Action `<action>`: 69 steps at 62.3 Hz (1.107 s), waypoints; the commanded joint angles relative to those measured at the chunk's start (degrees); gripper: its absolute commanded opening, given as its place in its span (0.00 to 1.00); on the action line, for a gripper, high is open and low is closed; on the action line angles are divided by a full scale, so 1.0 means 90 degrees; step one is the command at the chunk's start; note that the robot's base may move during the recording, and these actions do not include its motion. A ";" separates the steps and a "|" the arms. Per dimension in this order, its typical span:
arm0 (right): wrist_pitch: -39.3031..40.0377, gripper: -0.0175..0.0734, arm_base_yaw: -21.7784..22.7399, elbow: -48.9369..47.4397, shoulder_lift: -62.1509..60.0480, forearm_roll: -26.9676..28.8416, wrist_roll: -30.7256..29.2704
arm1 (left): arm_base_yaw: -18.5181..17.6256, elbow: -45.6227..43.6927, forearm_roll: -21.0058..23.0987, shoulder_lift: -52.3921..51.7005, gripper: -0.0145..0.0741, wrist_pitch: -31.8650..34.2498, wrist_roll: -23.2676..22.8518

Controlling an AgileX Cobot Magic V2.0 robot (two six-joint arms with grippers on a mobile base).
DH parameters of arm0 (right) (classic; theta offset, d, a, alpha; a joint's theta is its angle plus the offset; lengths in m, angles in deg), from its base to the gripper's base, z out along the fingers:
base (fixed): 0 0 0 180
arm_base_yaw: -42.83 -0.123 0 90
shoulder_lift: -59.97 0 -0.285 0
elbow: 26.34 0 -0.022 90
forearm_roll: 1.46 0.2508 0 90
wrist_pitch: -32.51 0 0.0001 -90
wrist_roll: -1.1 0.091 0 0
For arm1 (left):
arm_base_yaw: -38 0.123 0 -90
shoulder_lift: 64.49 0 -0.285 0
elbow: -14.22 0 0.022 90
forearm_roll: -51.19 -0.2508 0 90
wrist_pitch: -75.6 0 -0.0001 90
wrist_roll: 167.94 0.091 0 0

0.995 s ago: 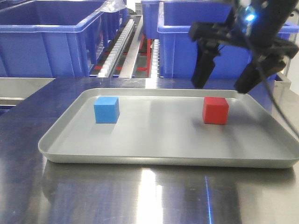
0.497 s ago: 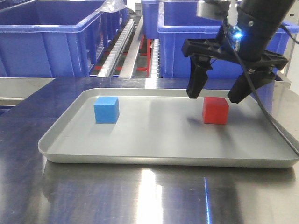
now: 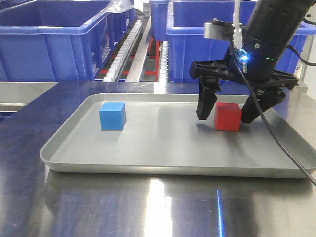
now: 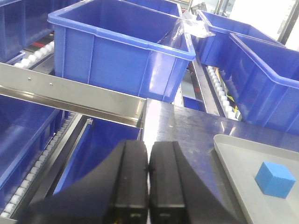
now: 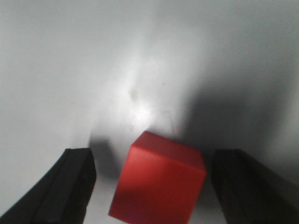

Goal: Sort and place red and blue blocks on shelf
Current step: 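Lower the open right gripper over the red cube, then close the right gripper on the red cube and lift it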

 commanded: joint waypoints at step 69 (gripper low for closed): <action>0.0230 0.88 0.0004 -0.0204 -0.0282 -0.0244 -0.0009 | 0.0006 0.0160 0.0043 -0.0104 0.32 0.0578 0.0005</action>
